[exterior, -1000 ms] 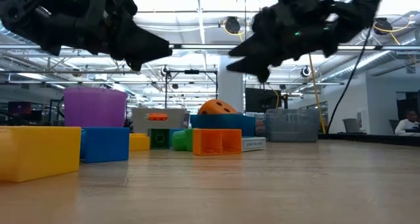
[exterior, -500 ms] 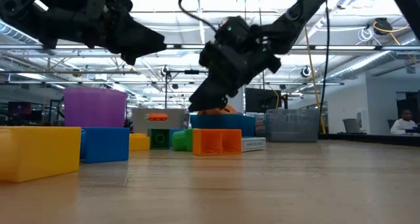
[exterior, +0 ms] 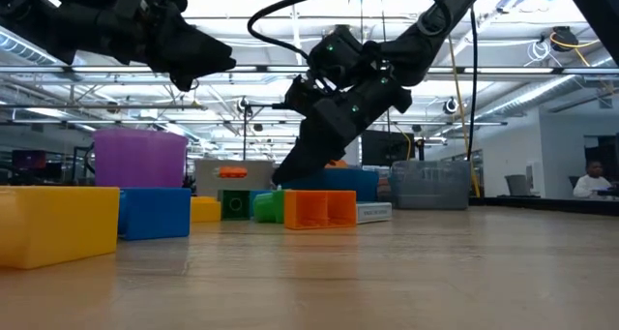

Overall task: Pick & Place Toys
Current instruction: Put the blue game piece into the gray bin

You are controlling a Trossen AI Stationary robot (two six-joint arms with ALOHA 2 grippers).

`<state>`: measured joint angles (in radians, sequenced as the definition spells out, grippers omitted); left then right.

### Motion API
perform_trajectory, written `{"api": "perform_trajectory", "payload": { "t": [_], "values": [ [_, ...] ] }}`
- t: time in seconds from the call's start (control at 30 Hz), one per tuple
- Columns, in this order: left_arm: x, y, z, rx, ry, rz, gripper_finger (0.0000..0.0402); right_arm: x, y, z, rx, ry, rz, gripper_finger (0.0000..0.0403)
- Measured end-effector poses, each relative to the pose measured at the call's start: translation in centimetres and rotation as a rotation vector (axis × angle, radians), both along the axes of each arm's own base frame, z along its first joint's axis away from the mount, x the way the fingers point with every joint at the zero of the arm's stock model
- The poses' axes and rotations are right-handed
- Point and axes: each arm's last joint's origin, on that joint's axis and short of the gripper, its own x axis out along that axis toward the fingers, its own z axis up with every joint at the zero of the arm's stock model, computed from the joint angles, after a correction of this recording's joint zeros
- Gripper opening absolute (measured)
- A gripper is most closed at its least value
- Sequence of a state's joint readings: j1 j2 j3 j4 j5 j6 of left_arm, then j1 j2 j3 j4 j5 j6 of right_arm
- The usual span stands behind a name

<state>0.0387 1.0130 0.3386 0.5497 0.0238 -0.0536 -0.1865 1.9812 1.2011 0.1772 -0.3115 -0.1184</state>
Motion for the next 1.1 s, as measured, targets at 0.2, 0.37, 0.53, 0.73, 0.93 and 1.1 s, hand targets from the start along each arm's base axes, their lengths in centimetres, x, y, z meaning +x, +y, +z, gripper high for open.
{"api": "perform_trajectory", "payload": {
  "t": [0.2,0.37,0.53,0.73,0.93,1.1],
  "values": [
    [0.0,0.0,0.0,0.0,0.0,0.0,0.015,0.0,1.7,-0.4,-0.076,0.047,0.009,0.0208],
    [0.0,0.0,0.0,0.0,0.0,0.0,0.015,0.1,2.7,-0.5,-0.166,0.058,-0.01,0.0208],
    [0.0,0.0,0.0,-0.001,0.0,0.0,0.015,0.1,2.5,-0.5,-0.21,0.071,-0.058,0.0208],
    [0.0,0.0,0.0,-0.001,0.0,0.001,0.015,0.0,2.4,-0.3,-0.219,0.071,-0.072,0.0208],
    [0.0,0.0,0.0,-0.002,0.001,0.001,0.015,-0.1,2.4,-0.3,-0.204,0.079,-0.083,0.0208],
    [0.0,0.0,0.0,-0.004,0.001,0.001,0.015,-0.5,3.0,-0.6,-0.194,0.152,-0.074,0.0208]
  ]
}}
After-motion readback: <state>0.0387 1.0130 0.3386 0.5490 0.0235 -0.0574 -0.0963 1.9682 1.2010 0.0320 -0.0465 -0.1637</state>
